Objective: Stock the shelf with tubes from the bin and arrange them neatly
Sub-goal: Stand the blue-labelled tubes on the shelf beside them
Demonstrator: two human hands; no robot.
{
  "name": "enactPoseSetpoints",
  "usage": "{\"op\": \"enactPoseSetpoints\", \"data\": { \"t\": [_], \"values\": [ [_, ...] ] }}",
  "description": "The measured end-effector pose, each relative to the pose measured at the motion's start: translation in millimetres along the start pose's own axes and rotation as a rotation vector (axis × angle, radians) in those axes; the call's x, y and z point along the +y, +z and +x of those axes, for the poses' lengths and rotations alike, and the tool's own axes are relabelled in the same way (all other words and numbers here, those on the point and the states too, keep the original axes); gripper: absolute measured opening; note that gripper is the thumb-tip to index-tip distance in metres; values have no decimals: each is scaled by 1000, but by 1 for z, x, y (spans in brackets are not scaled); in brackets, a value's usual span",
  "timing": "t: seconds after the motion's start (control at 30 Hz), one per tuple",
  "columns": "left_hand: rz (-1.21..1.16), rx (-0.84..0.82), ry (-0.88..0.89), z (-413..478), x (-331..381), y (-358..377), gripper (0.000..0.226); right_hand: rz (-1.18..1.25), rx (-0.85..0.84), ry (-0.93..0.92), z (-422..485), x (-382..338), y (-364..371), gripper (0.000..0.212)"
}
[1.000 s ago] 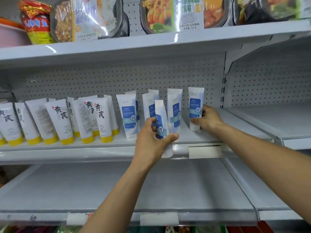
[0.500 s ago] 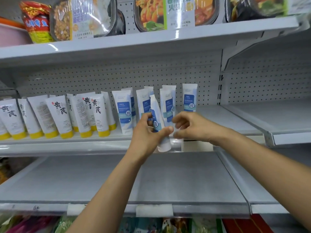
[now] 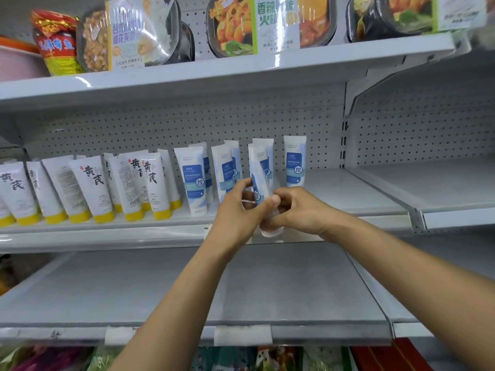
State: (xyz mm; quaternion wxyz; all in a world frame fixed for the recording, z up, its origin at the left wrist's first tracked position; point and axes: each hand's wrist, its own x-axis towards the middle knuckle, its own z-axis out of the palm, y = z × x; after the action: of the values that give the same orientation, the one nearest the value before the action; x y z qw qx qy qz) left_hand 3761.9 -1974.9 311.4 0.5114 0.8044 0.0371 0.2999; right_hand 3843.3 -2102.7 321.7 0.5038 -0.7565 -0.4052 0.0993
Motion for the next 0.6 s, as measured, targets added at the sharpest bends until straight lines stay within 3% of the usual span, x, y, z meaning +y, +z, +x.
{"op": "enactPoseSetpoints", "data": {
  "t": [0.13, 0.3, 0.6],
  "values": [
    [316, 43, 50, 3, -12, -5, 47, 2, 133, 50, 10, 6, -15, 39],
    [683, 103, 178, 4, -23, -3, 46, -52, 277, 108, 23, 16, -31, 38],
    [849, 108, 197, 9, -29, 5, 47, -191, 304, 192, 29, 33, -38, 63]
  ]
}}
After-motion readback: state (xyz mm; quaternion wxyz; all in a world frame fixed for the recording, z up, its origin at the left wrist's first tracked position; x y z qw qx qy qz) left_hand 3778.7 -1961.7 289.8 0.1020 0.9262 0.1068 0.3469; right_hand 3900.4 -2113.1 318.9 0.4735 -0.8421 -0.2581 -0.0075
